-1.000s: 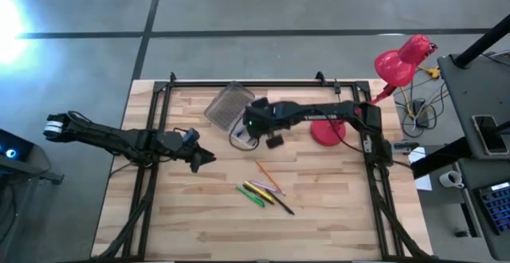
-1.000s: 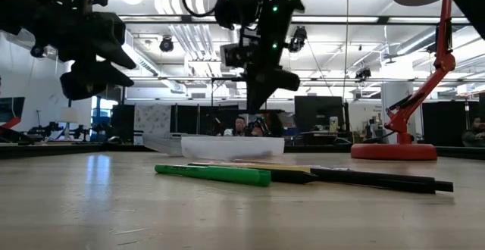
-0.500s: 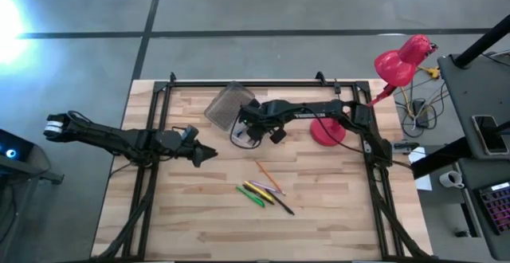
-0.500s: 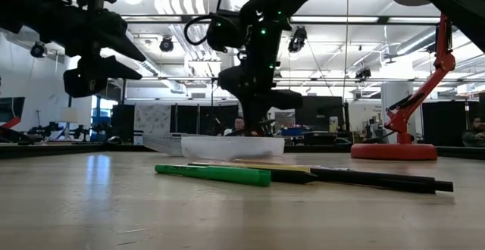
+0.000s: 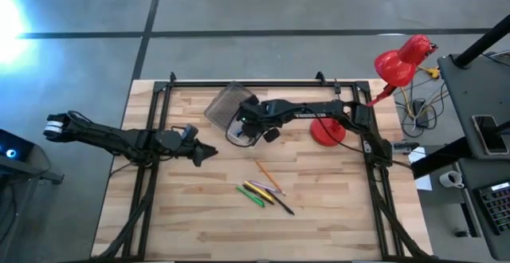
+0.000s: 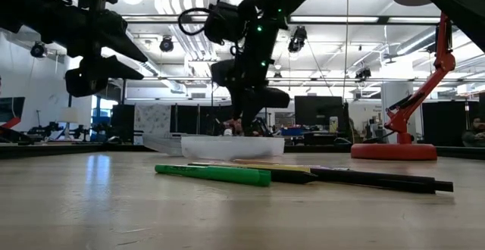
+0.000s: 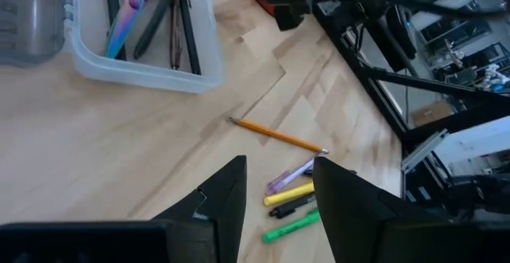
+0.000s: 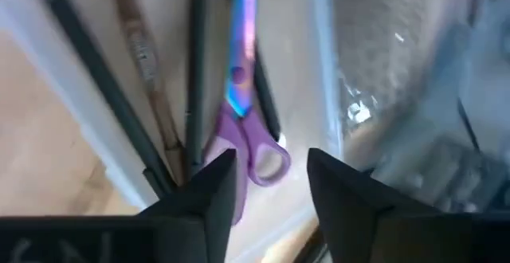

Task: Pick & place school supplies into a supply box
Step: Put the green pen into the black supply box

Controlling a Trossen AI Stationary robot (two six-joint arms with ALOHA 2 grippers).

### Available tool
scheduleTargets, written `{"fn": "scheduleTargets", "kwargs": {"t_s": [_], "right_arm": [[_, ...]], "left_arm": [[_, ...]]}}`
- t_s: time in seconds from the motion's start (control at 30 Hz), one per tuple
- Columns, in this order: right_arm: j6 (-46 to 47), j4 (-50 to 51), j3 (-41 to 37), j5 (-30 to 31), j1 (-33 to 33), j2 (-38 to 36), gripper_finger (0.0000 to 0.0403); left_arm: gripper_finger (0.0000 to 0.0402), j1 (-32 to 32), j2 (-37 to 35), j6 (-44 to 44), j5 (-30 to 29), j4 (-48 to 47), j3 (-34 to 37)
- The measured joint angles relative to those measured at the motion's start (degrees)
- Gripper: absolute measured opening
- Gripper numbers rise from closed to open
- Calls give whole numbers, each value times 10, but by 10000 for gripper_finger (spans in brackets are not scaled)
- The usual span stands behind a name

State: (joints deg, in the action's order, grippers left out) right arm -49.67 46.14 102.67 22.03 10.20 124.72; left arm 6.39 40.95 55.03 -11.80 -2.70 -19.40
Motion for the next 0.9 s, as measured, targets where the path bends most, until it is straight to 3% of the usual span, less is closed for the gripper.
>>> {"fn": "scheduleTargets", "kwargs": {"t_s": [0.07,0.17,0.27,0.33,0.4,0.57,0.7,0.9], "right_arm": [[79,5,4,28,-4,-3,157],[330,58,14,16,-6,-15,166],[607,121,15,-116,-5,-28,169],[729,135,6,-203,-10,-30,168],[786,139,-5,-231,-29,-29,168],[838,139,-21,-227,-85,-30,171],[876,162,-22,-171,-121,-37,171],[947,222,-23,-160,-161,-53,171]], "left_arm": [[130,0,0,-3,-8,0,0],[130,0,0,-5,-8,0,0],[130,0,0,-24,-8,-1,0],[130,0,0,-36,-8,-1,0],[130,0,0,-46,-8,-1,0],[130,0,0,-102,12,-1,0],[130,0,5,-207,88,0,0],[130,0,74,-362,169,34,2]]}}
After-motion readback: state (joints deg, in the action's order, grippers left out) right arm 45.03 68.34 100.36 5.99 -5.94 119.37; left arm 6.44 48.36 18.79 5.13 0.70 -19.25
